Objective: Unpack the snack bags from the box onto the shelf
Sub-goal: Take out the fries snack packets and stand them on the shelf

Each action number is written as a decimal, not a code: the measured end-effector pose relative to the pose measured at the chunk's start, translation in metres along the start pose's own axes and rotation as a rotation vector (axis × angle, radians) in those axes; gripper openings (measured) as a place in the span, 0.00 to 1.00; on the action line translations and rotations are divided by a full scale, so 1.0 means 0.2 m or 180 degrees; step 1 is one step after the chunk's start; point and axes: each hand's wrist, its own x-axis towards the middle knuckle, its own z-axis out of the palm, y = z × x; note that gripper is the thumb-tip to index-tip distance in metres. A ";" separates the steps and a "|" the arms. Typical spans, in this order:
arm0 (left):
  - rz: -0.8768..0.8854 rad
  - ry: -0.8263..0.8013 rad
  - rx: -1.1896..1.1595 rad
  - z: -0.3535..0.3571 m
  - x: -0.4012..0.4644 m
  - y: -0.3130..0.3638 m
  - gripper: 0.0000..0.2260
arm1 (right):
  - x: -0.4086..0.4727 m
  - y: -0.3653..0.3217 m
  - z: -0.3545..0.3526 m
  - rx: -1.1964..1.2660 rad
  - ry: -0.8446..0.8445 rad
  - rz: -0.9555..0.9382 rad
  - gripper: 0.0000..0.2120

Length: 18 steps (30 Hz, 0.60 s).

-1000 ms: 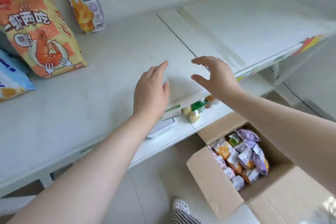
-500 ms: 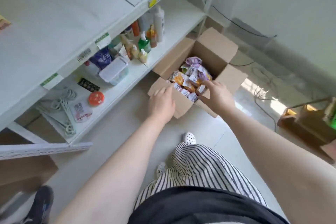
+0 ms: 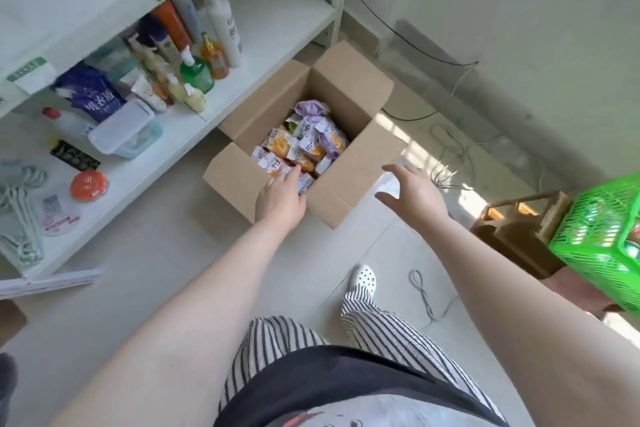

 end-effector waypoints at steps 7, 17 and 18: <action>-0.0538 0.0153 -0.0418 0.13 0.16 0.32 0.27 | 0.41 0.27 -0.20 -0.0165 -0.0373 -0.0383 0.26; -0.0942 0.0090 -0.0459 0.08 0.67 0.39 0.27 | 1.08 0.21 -0.25 -0.0245 -0.0660 -0.0813 0.28; -0.0987 0.0058 -0.0500 0.07 0.73 0.40 0.27 | 1.15 0.21 -0.27 -0.0183 -0.0662 -0.0830 0.28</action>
